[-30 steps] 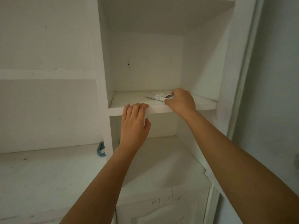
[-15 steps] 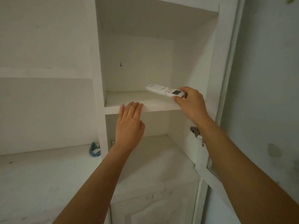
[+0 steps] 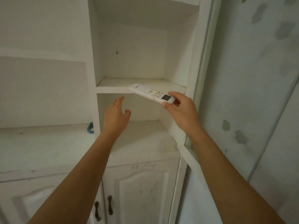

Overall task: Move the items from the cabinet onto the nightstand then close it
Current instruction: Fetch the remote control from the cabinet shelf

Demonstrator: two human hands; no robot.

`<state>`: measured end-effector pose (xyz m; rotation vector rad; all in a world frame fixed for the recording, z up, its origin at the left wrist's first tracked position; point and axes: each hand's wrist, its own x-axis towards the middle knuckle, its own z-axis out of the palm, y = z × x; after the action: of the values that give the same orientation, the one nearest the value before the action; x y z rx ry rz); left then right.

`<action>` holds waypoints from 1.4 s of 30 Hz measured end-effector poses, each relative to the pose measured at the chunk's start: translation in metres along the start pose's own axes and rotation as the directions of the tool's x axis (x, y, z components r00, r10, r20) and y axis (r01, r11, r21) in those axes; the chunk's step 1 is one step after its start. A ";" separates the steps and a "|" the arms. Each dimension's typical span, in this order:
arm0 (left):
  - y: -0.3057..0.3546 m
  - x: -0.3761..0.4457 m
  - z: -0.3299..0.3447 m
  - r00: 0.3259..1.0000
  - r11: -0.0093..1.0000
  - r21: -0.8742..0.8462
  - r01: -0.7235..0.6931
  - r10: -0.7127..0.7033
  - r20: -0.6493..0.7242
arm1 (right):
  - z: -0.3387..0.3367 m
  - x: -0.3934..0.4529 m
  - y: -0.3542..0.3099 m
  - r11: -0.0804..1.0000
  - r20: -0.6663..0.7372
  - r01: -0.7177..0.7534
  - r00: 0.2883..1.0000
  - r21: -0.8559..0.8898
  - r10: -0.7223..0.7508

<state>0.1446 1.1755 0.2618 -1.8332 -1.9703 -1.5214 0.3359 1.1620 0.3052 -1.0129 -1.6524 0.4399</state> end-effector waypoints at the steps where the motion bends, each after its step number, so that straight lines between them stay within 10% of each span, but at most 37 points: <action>1: 0.003 -0.015 -0.003 0.999 0.999 -0.033 0.035 -0.035 0.003 | -0.003 -0.010 0.000 1.000 0.025 0.000 1.000 0.003 0.000; 19: -0.054 -0.255 -0.149 0.857 0.877 -0.064 0.477 -0.480 -0.188 | 0.081 -0.183 -0.024 0.956 0.621 -0.106 0.779 0.272 -0.090; 42: -0.017 -0.604 -0.441 0.317 0.492 0.018 0.871 -0.532 -0.785 | 0.205 -0.486 -0.276 0.757 0.765 -0.123 0.031 0.642 -0.644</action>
<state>0.0670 0.4479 0.1068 0.0394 -2.4592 -1.3377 0.0589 0.6609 0.1437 0.4172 -2.5952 1.5177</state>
